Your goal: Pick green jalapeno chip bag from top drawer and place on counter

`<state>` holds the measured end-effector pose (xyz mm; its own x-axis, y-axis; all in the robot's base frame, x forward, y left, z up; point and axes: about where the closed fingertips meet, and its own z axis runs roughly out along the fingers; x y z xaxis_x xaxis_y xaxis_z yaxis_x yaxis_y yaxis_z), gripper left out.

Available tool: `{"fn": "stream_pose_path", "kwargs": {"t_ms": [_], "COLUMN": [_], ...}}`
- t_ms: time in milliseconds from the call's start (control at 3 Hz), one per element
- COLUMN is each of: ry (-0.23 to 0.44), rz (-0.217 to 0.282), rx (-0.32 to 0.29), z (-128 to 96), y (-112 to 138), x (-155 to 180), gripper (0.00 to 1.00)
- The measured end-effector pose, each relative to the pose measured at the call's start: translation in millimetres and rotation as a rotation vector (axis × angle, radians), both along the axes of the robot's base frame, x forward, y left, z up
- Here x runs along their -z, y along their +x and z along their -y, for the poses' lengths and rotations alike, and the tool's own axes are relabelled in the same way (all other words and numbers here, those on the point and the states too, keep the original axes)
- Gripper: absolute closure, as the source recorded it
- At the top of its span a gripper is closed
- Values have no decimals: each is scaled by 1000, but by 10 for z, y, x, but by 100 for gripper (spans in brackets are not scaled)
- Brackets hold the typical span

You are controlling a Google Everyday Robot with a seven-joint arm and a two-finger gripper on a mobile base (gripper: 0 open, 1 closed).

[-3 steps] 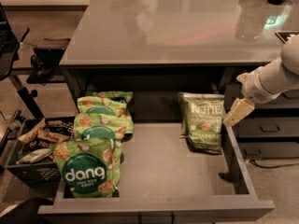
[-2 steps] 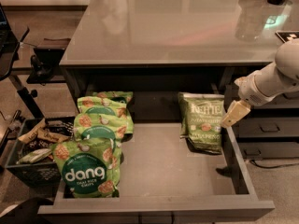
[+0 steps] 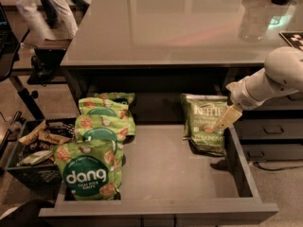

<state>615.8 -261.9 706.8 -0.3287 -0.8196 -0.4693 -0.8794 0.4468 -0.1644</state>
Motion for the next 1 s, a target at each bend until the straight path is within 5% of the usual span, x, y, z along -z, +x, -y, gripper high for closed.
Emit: {"fn": "stream_pose_path", "kwargs": {"t_ms": [1000], "ry": [1], "rz": [-17], "rx": [-129], "z": [-185], "y": [191], "x": [347], "gripper": [0]}}
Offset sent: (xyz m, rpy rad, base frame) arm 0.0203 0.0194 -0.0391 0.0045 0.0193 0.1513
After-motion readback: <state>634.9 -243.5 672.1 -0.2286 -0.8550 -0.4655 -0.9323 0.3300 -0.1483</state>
